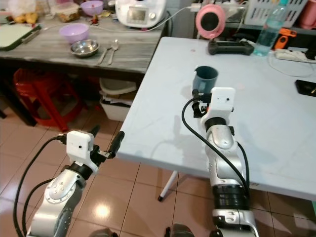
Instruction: Setting the table
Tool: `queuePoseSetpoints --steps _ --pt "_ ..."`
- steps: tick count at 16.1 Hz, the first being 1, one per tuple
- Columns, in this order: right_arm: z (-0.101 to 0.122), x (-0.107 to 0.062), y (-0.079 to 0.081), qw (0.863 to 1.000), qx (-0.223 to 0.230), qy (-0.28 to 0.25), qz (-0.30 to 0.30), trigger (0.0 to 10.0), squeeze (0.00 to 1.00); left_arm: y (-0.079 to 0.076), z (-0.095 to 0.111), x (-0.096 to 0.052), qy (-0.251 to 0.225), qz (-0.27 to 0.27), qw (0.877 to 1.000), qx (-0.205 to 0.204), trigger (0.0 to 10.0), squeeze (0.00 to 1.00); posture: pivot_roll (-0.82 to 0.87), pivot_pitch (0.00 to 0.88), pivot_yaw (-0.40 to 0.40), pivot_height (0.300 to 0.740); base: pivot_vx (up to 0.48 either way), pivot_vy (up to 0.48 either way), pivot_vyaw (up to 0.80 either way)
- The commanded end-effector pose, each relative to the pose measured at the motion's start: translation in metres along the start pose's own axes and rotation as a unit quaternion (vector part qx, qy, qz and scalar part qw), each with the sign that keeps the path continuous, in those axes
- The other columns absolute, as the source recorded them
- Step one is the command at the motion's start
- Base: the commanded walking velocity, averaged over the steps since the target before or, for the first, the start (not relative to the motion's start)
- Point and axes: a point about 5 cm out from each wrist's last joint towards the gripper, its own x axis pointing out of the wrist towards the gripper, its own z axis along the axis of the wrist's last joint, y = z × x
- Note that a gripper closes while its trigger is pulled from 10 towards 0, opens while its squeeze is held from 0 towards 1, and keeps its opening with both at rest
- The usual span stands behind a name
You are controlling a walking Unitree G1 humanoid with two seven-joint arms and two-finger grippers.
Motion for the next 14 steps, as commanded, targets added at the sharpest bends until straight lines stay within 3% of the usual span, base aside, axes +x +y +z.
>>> queuePoseSetpoints --steps 1,3,6,11,12,13,14 --pt "0.002 0.005 0.006 1.0 0.001 -0.001 0.011 10.0 0.0 0.002 0.004 -0.001 -0.003 -0.001 1.0 0.007 10.0 0.0 0.0 0.092 0.036 0.74 0.0 0.0 0.0" --pt "0.004 0.013 0.012 1.0 0.003 -0.003 0.026 10.0 0.0 0.002 0.005 -0.004 0.002 -0.011 1.0 0.004 10.0 0.0 0.02 0.114 0.04 0.74 0.0 0.0 0.0" --pt "0.005 0.021 0.005 1.0 0.003 -0.006 -0.002 10.0 0.0 0.002 0.005 -0.009 0.008 -0.016 1.0 0.004 10.0 0.0 0.03 0.136 0.044 0.74 0.0 0.0 0.0" --pt "0.005 0.034 0.008 0.999 -0.002 0.004 -0.036 10.0 0.0 0.002 0.007 -0.016 0.018 -0.024 1.0 0.005 10.0 0.0 0.05 0.161 0.048 0.74 0.0 0.0 0.0" --pt "0.006 0.037 0.008 0.999 0.001 0.002 -0.04 3.3 0.0 0.002 0.007 -0.016 0.018 -0.025 1.0 0.004 10.0 0.0 0.05 0.165 0.049 0.74 0.0 0.0 0.0" --pt "0.009 0.041 0.006 0.998 -0.007 0.001 -0.059 0.0 0.0 0.002 0.008 -0.016 0.019 -0.025 1.0 0.004 10.0 0.0 0.05 0.17 0.049 0.74 0.0 0.0 0.0" --pt "0.01 0.043 0.004 0.997 -0.011 0.004 -0.073 0.0 0.0 0.002 0.008 -0.016 0.019 -0.025 0.999 0.005 10.0 0.0 0.06 0.172 0.049 0.74 0.0 0.0 0.0"
